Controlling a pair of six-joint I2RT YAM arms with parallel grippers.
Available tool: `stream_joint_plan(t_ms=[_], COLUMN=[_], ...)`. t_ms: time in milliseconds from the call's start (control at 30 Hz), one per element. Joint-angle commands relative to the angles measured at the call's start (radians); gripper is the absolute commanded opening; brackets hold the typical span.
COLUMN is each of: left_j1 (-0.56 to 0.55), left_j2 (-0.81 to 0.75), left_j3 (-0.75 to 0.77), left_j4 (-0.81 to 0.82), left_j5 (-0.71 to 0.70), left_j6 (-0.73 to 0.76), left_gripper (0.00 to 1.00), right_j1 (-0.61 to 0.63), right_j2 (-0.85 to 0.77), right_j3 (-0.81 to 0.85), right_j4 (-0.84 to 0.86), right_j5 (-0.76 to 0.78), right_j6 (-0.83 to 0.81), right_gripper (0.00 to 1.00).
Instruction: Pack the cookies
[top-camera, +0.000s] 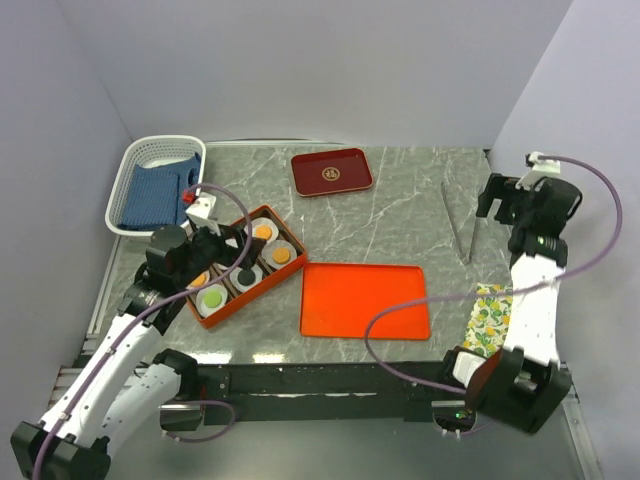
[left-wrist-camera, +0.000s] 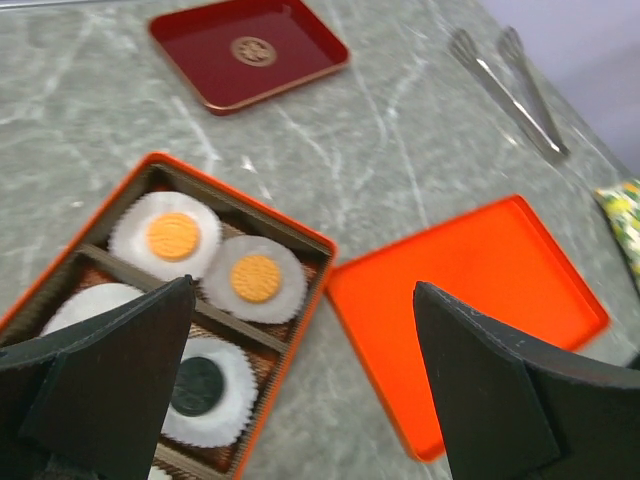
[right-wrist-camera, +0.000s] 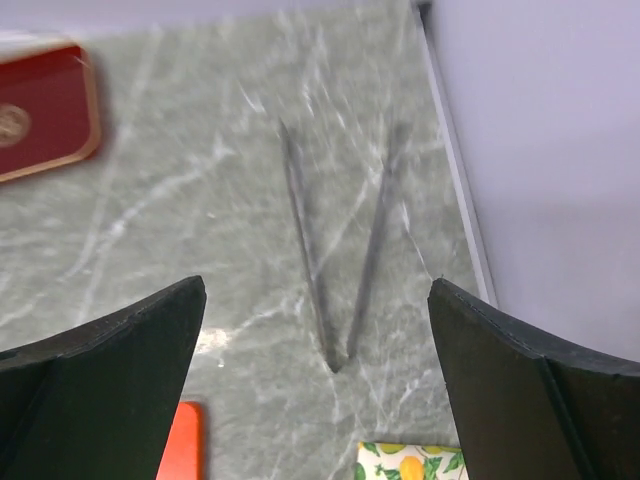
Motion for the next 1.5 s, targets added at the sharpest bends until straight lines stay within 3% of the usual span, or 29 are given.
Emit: stream_joint_plan(t_ms=[0, 167, 300, 400, 500, 600, 900, 1300, 1467], left_j1=[-0.109, -0.285, -0.561, -0.730, -0.825, -0.843, -0.844, -0.884, -0.913], left_j2=[0.001, 0.055, 0.191, 0.304, 0.431, 0.589, 0.946, 0.900, 0.955], left_j3=[0.072, 0.101, 0.109, 0.092, 0.074, 0.129, 0.342, 0.282, 0.276], left_j4=[-0.072, -0.150, -0.180, -0.132, -0.040, -0.008, -0.034, 0.024, 0.014], left_j5=[-0.030, -0.108, -0.233, -0.260, -0.257, -0.193, -0.090, -0.056, -0.111], left_j6=[-0.020, -0.007, 0.033, 0.131, 0.248, 0.377, 0.489, 0.412, 0.398], left_gripper=[0.97, 0.96, 0.96, 0.96, 0.96, 0.98, 0.75, 0.71, 0.63], right_j1=[-0.016, -0.028, -0.028, -0.028, -0.030, -0.028, -0.028, -0.028, -0.028], right_j2=[-0.148, -0.246, -0.249, -0.248, -0.254, -0.239, -0.217, -0.199, -0.190], right_j3=[-0.097, -0.159, -0.185, -0.212, -0.223, -0.211, -0.191, -0.182, -0.179], right_j4=[0.062, 0.024, -0.014, 0.013, 0.033, 0.013, -0.016, -0.028, -0.036], right_j5=[-0.099, -0.413, -0.605, -0.672, -0.683, -0.679, -0.663, -0.660, -0.661], right_j6=[0.050, -0.034, -0.070, -0.068, -0.053, -0.059, -0.068, -0.065, -0.068], right_gripper=[1.00, 1.00, 1.00, 1.00, 1.00, 1.00, 1.00, 1.00, 1.00])
